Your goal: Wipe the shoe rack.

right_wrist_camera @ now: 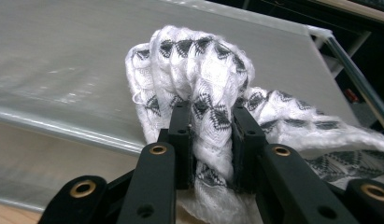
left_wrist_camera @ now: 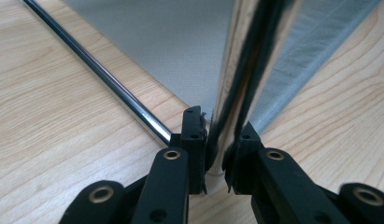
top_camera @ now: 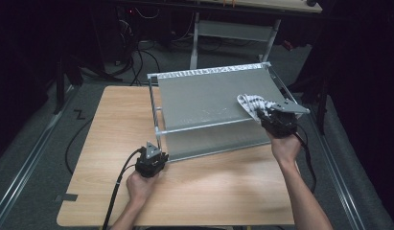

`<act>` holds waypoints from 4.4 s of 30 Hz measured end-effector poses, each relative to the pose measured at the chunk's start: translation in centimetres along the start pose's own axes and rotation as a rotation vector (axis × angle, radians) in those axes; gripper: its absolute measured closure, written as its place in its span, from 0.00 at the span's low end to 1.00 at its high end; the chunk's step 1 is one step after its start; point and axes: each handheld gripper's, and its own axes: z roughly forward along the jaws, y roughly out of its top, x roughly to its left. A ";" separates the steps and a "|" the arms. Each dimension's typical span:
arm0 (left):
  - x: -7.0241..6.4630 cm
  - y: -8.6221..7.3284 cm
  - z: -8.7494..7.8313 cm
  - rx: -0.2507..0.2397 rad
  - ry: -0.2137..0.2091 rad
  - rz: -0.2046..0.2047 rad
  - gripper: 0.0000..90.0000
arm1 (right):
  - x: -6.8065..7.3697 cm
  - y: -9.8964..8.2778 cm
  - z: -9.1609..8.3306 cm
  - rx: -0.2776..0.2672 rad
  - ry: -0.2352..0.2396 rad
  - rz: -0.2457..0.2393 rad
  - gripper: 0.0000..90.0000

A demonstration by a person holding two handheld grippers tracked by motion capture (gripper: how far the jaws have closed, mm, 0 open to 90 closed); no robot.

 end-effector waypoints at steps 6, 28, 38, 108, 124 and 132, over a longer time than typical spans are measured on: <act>-0.6 0.5 0.6 0.008 -0.002 0.018 0.89 | 1.5 0.5 0.1 0.000 0.037 -0.033 0.84; -1.0 0.8 1.3 -0.015 -0.007 0.015 0.89 | 5.5 1.5 0.8 -0.011 0.117 -0.091 0.84; -1.0 0.7 1.5 -0.027 -0.016 0.010 0.89 | 5.6 1.4 1.1 -0.022 0.105 -0.102 0.79; -1.7 2.0 2.9 -0.003 -0.034 0.028 0.89 | 5.5 1.4 0.6 -0.017 0.093 -0.123 0.84; -2.1 1.9 3.2 -0.025 -0.032 0.013 0.88 | 8.3 2.0 1.2 -0.029 0.204 -0.120 0.66; -2.1 1.8 3.2 -0.028 -0.035 0.009 0.88 | 10.0 2.4 1.5 -0.039 0.237 -0.155 0.73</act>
